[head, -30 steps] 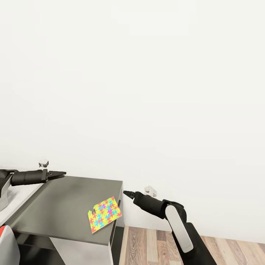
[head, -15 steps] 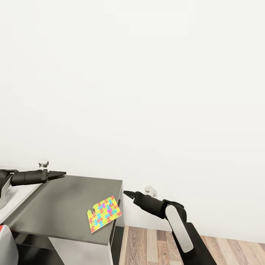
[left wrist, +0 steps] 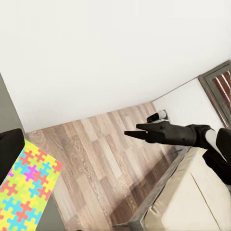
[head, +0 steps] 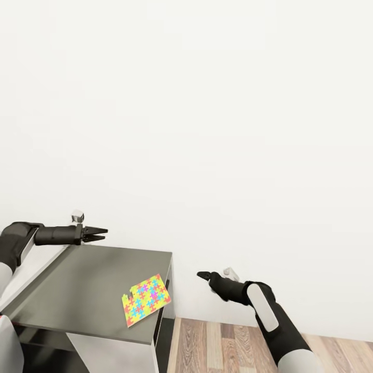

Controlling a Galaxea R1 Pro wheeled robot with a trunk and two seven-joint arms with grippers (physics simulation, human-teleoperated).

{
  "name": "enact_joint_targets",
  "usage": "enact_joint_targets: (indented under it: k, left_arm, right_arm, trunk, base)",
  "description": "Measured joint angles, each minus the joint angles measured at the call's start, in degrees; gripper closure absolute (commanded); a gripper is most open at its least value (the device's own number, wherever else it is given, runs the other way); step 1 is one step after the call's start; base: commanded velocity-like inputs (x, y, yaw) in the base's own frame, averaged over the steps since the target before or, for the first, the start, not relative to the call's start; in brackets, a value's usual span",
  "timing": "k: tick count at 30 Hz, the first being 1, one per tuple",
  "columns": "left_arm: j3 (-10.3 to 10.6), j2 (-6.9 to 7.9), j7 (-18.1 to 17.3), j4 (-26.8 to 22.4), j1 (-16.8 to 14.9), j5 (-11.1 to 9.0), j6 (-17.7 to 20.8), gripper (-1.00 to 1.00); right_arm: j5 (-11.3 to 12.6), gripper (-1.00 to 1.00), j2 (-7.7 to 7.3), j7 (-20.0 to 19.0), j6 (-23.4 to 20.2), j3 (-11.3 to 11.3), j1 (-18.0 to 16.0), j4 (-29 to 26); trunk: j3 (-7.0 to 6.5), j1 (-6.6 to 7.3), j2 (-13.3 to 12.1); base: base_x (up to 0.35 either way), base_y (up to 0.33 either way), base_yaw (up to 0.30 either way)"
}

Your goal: Put all the toys in the child's room - the three board games (two on the bed and one on the table), the two jigsaw puzzles on the table, and the tennis ball on the table - inside the toy box on the table in the child's room.

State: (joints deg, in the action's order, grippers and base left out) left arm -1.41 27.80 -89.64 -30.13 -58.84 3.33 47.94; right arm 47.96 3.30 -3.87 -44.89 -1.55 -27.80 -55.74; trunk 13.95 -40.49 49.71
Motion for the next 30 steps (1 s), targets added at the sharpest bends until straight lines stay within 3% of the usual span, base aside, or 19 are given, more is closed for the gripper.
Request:
enact_joint_targets:
  k: [3, 8, 15, 24, 26, 30]
  left_arm:
    - [0.9, -0.25, 0.0, -2.4, 0.0, 0.0, 2.3, -1.0]
    - [1.3, -0.31, 0.0, -5.4, -0.1, -0.1, 4.9, -1.0]
    - [1.6, -1.62, 0.0, -6.5, -0.1, -0.2, 6.3, -1.0]
    - [1.6, -1.88, 0.0, -6.6, 0.0, -0.2, 6.4, -1.0]
    - [1.7, -1.89, 0.0, -6.6, 0.0, -0.2, 6.6, -1.0]
    - [1.7, -1.86, 0.0, -6.6, 0.0, -0.2, 7.5, -1.0]
  right_arm:
    - [0.0, -1.0, -0.51, -2.0, 1.6, 1.1, -2.6, 5.7]
    - [-0.5, -1.0, -1.22, -5.8, 3.2, 1.5, -4.9, 8.6]
    - [-0.5, -1.0, -3.04, -6.6, 3.2, 1.5, -5.8, 10.9]
    - [0.4, -1.0, -3.08, -6.3, 0.7, 2.0, -6.0, 11.8]
    - [0.8, -1.0, -3.1, -6.2, -0.6, 2.1, -6.1, 12.3]
    - [3.9, -1.0, -3.13, -5.9, -2.1, 2.9, -6.9, 12.8]
  trunk:
    - [0.54, -0.66, 1.2]
    - [1.44, -1.76, 3.2]
    - [2.7, -3.3, 6.0]
    - [4.32, -5.27, 9.6]
    - [4.68, -5.71, 10.4]
    - [5.4, -6.59, 12.1]
  base:
    - [0.0, 0.0, 0.0]
    - [0.0, 0.0, 0.0]
    - [0.0, 0.0, 0.0]
    - [0.0, 0.0, 0.0]
    - [0.0, 0.0, 0.0]
    - [0.0, 0.0, 0.0]
